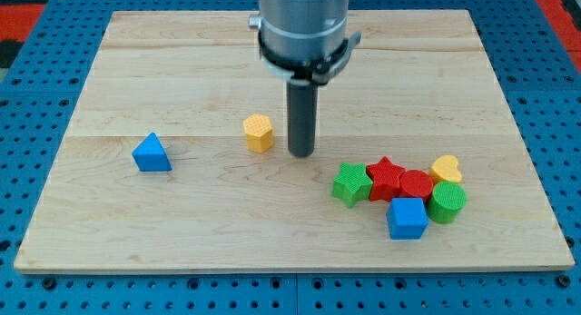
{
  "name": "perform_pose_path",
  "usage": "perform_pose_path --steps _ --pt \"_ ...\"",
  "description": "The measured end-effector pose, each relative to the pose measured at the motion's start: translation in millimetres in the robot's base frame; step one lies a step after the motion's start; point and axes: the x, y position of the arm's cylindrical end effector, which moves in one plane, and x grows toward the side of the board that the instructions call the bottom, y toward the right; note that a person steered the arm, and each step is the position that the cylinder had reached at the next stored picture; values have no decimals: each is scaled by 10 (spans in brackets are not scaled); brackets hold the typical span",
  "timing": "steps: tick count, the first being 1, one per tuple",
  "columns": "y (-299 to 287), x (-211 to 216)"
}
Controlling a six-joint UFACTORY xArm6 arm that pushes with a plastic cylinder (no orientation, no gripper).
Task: Push the yellow hexagon left and down a bit
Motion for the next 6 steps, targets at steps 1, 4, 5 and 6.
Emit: perform_pose_path --steps 1,4,5,6 --pt "332 -385" --pt "-429 -369" --pt "-687 -475" --pt "-842 -137"
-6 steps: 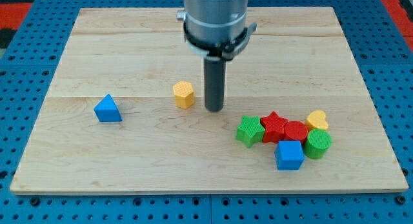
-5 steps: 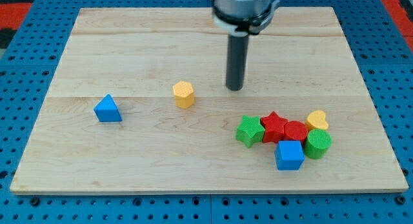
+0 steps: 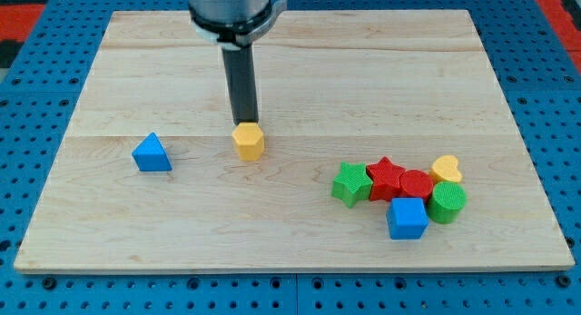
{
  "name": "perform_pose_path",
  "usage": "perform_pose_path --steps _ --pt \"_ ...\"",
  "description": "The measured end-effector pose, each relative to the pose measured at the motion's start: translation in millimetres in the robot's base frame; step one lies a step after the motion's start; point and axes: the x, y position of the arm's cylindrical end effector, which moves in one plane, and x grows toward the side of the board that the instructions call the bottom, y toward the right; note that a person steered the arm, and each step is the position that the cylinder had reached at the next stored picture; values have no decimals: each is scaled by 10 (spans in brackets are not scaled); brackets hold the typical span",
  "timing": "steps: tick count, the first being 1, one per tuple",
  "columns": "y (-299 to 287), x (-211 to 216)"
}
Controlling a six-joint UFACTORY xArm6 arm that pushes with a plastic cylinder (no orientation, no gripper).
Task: Push the yellow hexagon left and down a bit
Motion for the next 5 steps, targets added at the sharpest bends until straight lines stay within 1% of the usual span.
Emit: perform_pose_path --steps 2,3,4,5 --pt "69 306" --pt "-44 564" --pt "-524 748" --pt "-275 880"
